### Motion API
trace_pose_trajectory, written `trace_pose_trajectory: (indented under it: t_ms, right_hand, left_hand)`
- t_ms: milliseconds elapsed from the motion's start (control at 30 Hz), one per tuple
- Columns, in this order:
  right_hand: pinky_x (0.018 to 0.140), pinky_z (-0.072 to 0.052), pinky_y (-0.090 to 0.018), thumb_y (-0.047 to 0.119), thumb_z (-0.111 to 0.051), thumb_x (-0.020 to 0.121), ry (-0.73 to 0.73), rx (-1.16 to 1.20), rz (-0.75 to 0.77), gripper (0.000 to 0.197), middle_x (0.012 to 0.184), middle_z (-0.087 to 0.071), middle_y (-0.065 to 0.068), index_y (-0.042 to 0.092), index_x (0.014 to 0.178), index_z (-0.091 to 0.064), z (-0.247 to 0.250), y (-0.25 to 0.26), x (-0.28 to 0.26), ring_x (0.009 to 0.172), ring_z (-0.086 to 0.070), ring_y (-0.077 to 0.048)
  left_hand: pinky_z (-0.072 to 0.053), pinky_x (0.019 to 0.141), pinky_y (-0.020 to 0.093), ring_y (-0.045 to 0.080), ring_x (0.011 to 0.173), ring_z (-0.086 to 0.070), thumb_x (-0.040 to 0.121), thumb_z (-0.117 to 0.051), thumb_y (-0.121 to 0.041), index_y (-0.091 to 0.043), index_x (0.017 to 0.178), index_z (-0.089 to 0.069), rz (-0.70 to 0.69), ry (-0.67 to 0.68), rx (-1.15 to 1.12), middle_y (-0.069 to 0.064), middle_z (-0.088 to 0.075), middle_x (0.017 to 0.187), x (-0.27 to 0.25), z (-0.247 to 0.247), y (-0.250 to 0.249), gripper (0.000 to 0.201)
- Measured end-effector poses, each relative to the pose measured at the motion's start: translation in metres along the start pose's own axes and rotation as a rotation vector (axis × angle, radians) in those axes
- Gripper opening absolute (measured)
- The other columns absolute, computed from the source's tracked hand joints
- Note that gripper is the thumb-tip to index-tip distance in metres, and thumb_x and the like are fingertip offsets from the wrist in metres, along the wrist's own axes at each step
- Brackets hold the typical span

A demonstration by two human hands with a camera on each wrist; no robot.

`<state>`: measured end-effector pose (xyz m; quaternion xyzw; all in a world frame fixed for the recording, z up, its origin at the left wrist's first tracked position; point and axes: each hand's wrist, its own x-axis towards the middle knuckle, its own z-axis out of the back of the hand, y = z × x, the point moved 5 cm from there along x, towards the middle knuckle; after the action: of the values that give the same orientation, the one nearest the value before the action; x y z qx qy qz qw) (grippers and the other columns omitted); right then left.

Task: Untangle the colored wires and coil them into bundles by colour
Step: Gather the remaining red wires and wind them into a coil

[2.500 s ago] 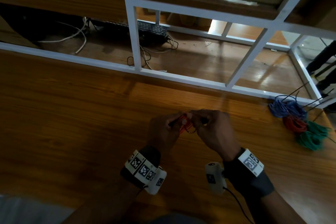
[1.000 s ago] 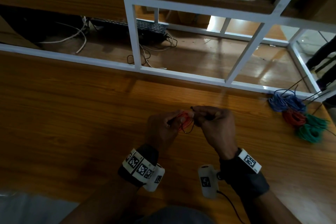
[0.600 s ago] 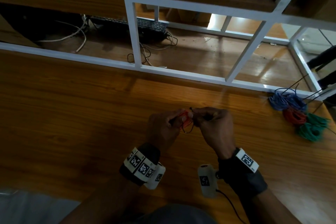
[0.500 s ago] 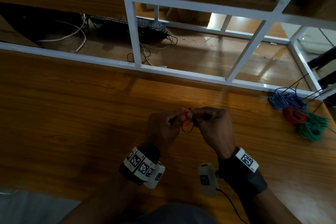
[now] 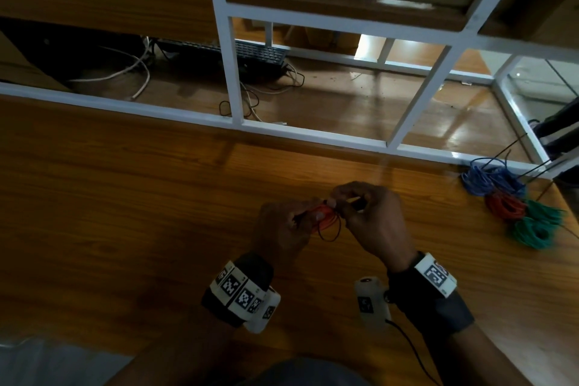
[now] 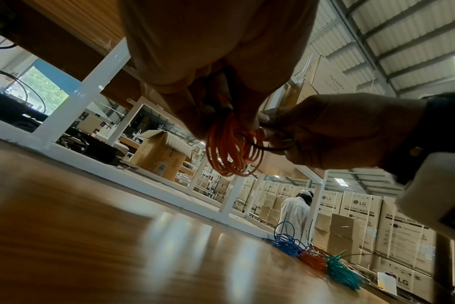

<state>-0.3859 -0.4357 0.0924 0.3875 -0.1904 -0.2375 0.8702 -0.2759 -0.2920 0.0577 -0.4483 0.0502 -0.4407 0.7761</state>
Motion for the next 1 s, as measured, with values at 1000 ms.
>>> trace_pose_trajectory:
  t_ms: [1000]
  right_hand:
    - [0.061,-0.047,-0.014,0.008,-0.07,0.095,-0.198,0.11,0.043,0.011,0.09,-0.065,0.005,0.015,0.087,-0.066,0.021,0.001,-0.004,0.083,-0.062,-0.005]
  left_hand:
    - [-0.061,0.067,0.035,0.014,0.091,-0.073,0.092,-0.061,-0.035,-0.019,0.123,-0.068,-0.227,0.111,-0.132,0.002,-0.074,0.111,0.027,-0.003,-0.035,0.035]
